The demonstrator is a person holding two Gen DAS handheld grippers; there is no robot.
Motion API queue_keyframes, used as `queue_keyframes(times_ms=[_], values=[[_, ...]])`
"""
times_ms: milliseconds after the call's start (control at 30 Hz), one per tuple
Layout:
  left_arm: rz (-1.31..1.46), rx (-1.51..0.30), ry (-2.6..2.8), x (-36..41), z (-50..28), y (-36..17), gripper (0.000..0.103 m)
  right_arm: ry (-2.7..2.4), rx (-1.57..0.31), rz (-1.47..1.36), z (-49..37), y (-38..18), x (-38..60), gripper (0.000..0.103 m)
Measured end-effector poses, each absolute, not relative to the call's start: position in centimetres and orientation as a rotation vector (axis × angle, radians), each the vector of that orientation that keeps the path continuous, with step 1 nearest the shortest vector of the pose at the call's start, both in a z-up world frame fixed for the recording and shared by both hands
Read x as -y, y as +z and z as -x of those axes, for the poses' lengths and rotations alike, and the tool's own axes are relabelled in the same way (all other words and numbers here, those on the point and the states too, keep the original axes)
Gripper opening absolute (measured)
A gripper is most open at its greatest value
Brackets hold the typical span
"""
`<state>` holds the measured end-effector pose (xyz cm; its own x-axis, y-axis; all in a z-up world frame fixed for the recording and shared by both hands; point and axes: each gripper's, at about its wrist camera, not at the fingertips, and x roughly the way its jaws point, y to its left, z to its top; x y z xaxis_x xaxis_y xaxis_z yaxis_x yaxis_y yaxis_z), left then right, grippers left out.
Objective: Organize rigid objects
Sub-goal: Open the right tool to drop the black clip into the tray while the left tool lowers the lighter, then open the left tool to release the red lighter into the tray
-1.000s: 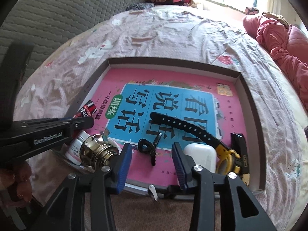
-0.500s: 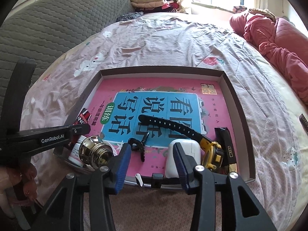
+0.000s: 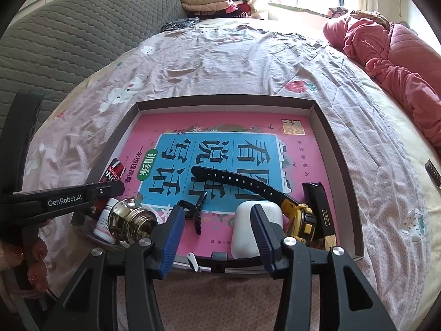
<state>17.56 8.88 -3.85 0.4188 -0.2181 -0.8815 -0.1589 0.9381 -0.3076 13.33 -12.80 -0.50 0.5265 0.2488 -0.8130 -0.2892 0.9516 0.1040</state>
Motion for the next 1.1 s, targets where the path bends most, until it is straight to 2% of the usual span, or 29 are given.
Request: queue_keyframes(times_ms=[400, 467, 700, 800, 967, 1100], values=[[0.366, -1.146, -0.033, -8.7, -17.9, -3.9, 0.012, 0.326, -0.975, 0.046, -13.8, -1.0, 12.6, 0.05], [0.364, -1.146, -0.031, -8.6, -17.9, -3.8, 0.015, 0.325, -0.973, 0.045, -13.8, -0.9, 12.6, 0.05], [0.355, -1.14, -0.03, -8.6, -17.3, -3.3, 0.018, 0.324, -0.966, 0.046, -13.7, -0.8, 12.7, 0.05], [0.351, -1.136, -0.032, -8.6, -17.1, -3.0, 0.022, 0.323, -0.966, 0.047, -13.5, -0.7, 12.7, 0.051], [0.336, -1.126, -0.036, -8.2, -16.5, -2.3, 0.036, 0.318, -0.956, 0.048, -13.2, -0.1, 12.9, 0.056], [0.328, -1.117, -0.038, -8.0, -15.9, -1.7, 0.041, 0.312, -0.946, 0.048, -13.0, 0.4, 13.0, 0.057]])
